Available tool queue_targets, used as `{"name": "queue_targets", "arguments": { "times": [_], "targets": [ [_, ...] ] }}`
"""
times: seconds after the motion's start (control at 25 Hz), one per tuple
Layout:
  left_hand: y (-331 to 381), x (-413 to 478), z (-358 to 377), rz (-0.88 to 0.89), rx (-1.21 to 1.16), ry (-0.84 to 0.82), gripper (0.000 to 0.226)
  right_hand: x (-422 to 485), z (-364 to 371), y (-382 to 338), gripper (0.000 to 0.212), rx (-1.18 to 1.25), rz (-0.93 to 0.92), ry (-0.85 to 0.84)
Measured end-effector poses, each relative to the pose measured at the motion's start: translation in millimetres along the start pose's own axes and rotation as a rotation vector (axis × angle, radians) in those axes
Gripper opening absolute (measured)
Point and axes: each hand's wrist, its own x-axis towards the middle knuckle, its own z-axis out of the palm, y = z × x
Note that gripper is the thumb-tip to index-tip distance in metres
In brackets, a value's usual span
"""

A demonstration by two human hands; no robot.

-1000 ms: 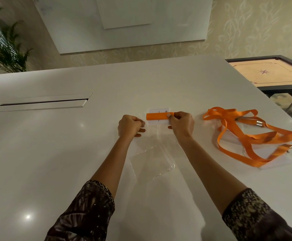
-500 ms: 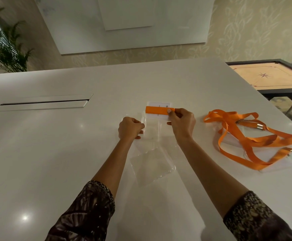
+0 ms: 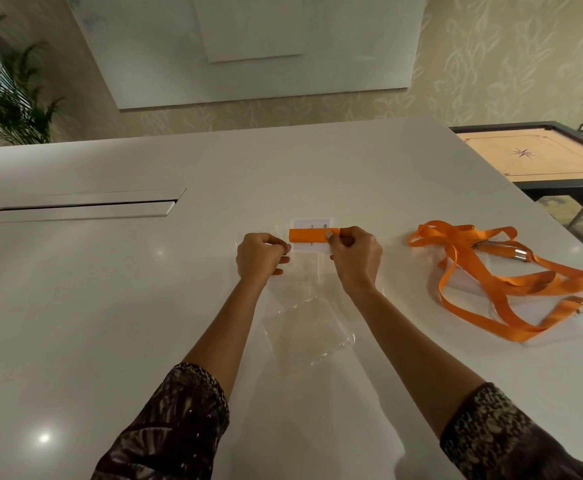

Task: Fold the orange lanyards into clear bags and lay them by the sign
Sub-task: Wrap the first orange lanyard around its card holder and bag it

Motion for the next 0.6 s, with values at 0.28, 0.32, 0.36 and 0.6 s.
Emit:
{"name": "queue_targets", "arguments": {
  "times": [0.28, 0.32, 0.36, 0.6],
  "targets": [
    [13, -1, 5, 0.165, 0.097, 0.011, 0.012, -1, 7, -1, 0.019, 0.072, 0.033, 0.012],
    [15, -1, 5, 0.181, 0.096, 0.024, 0.011, 0, 7, -1, 0.02, 0.059, 0.017, 0.002],
    [16, 0, 4, 0.19, 0.098, 0.035, 0.01, 1, 5, -1, 0.02, 0.049, 0.005, -0.009],
    [16, 3, 0, 0.205, 0.207, 0.075, 0.004, 19, -7, 1, 0.02, 0.022, -0.012, -0.148]
  ]
}}
